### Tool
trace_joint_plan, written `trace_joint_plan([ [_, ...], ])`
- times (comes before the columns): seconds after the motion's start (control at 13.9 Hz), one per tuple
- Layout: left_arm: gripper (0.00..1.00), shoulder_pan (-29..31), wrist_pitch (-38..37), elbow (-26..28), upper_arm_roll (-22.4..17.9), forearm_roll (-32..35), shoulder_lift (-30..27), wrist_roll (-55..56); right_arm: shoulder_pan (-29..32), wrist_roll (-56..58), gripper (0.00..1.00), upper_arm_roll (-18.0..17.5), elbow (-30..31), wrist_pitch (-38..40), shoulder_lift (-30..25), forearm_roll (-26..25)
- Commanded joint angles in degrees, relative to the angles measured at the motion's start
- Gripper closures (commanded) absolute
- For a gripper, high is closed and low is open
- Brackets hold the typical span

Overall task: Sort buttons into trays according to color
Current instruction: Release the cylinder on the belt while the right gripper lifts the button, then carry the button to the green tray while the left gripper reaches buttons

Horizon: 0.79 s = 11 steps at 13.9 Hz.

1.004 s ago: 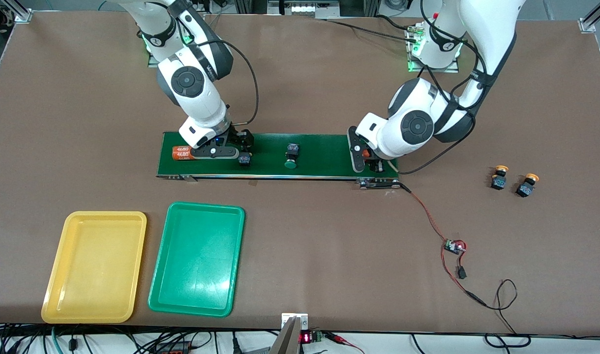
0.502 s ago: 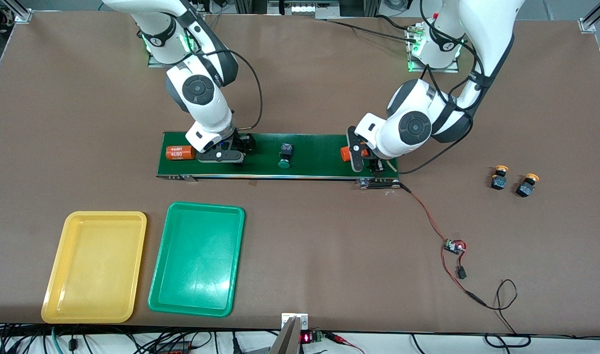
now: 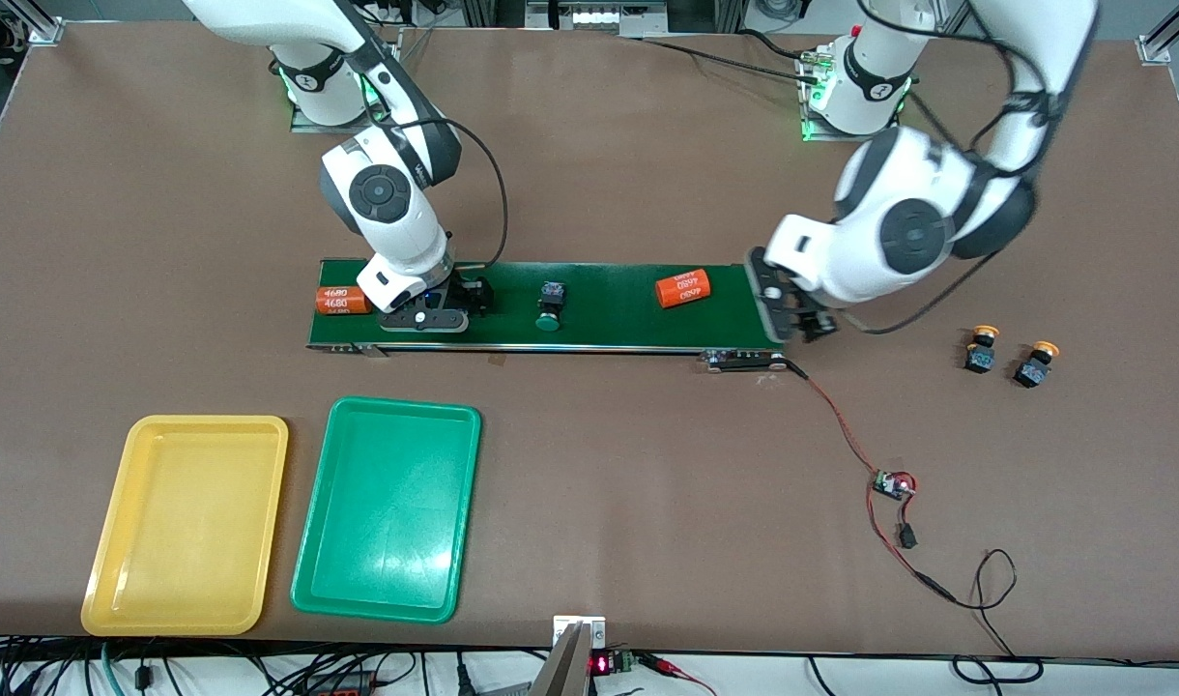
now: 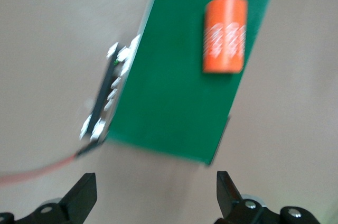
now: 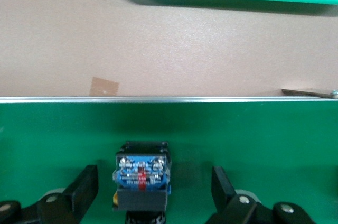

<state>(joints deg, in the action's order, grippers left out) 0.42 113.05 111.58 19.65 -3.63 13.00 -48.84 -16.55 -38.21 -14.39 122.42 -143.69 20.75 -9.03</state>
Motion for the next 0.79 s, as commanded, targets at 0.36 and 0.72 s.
trace_joint_plan([
  [0.36, 0.00, 0.5, -2.0, 2.1, -17.3, 0.6, -3.6, 15.4, -0.7, -0.6, 0.98, 1.4, -3.6, 4.6, 0.2, -1.2],
  [0.72, 0.00, 0.0, 5.1, 2.1, -26.0, 0.7, -0.8, 23.6, -0.7, 2.1, 0.98, 4.3, -15.1, 19.8, -0.4, -1.1],
])
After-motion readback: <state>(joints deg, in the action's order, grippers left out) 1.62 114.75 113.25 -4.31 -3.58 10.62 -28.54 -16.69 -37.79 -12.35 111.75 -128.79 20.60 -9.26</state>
